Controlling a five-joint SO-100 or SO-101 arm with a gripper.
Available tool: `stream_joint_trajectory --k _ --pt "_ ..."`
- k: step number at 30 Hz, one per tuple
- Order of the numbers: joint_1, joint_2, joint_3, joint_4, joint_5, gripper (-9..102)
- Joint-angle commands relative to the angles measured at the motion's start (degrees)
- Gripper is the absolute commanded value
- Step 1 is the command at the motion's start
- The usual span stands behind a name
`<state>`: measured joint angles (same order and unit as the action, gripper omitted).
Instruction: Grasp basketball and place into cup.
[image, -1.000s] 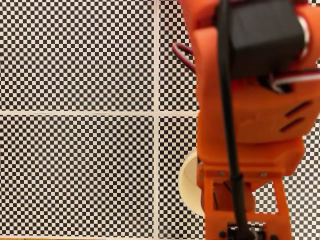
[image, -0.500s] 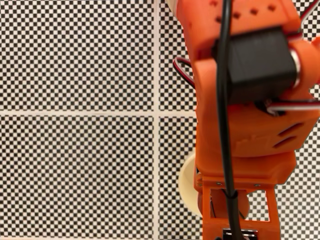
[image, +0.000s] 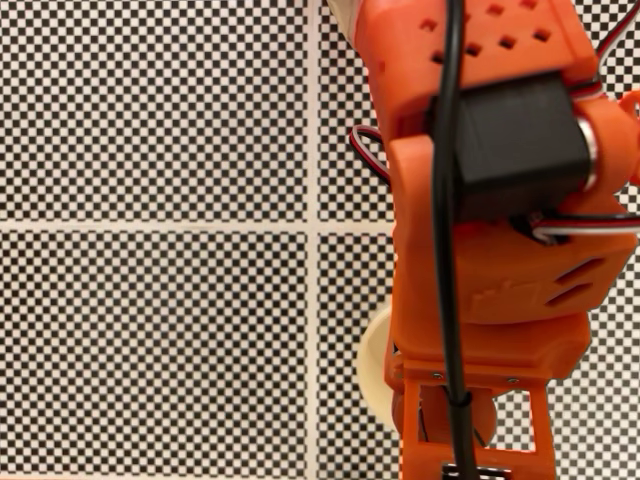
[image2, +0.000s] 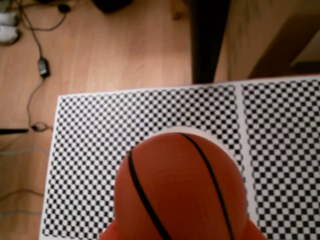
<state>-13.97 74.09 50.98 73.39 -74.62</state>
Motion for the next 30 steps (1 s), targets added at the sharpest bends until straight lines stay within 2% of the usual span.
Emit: stream_joint_trajectory --k 1,30 --pt "-0.4 0.4 -2.9 -0.8 0.7 18" --pt "-2.6 -2.5 -5.6 -0.8 3.3 37"
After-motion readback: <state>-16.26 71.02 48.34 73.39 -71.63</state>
